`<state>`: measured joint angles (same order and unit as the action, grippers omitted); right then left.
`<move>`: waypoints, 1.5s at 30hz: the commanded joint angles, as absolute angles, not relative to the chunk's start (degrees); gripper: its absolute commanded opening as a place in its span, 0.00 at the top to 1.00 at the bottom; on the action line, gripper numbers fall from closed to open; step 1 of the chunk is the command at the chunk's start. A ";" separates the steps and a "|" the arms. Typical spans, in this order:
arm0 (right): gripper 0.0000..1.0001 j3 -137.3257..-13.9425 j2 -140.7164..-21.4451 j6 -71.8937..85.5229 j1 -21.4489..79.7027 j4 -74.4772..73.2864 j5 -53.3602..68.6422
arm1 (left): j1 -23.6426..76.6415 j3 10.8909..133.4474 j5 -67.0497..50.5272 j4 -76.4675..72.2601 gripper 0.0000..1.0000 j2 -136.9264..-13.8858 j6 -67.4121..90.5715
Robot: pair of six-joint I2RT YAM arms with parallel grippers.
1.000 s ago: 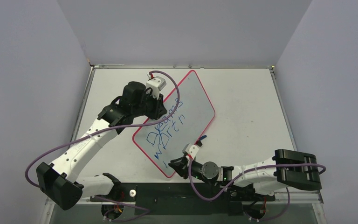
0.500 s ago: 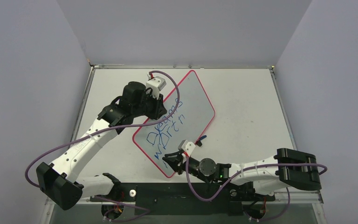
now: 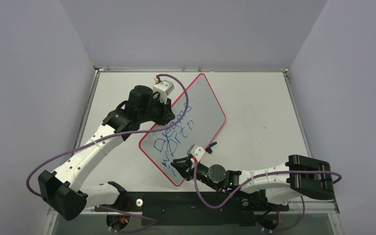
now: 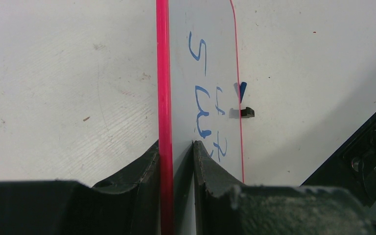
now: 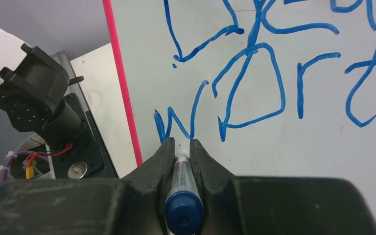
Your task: Write a sentence on the whiteboard
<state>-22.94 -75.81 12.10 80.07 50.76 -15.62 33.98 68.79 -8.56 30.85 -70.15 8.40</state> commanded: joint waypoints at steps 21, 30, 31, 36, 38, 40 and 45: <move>1.00 -22.48 -78.61 16.14 80.76 48.37 -20.27 | 33.22 69.44 -2.79 24.70 1.00 -68.71 3.25; 1.00 -23.07 -78.45 16.39 83.28 47.00 -21.00 | 33.22 69.48 -2.81 24.73 1.00 -68.61 3.25; 1.00 -23.35 -78.60 16.29 83.51 47.01 -20.85 | 33.22 69.46 -2.81 24.70 1.00 -68.58 3.25; 1.00 -24.58 -78.80 15.44 84.35 47.11 -20.11 | 33.22 69.43 -2.81 24.72 1.00 -68.55 3.25; 1.00 -24.82 -78.37 15.26 84.50 46.86 -20.14 | 33.22 69.43 -2.83 24.70 1.00 -68.49 3.25; 1.00 -24.75 -77.48 15.02 84.62 46.58 -20.37 | 33.22 69.44 -2.82 24.74 1.00 -68.49 3.21; 1.00 -24.59 -75.00 13.59 84.68 45.07 -22.43 | 33.22 69.43 -2.80 24.70 1.00 -68.42 3.25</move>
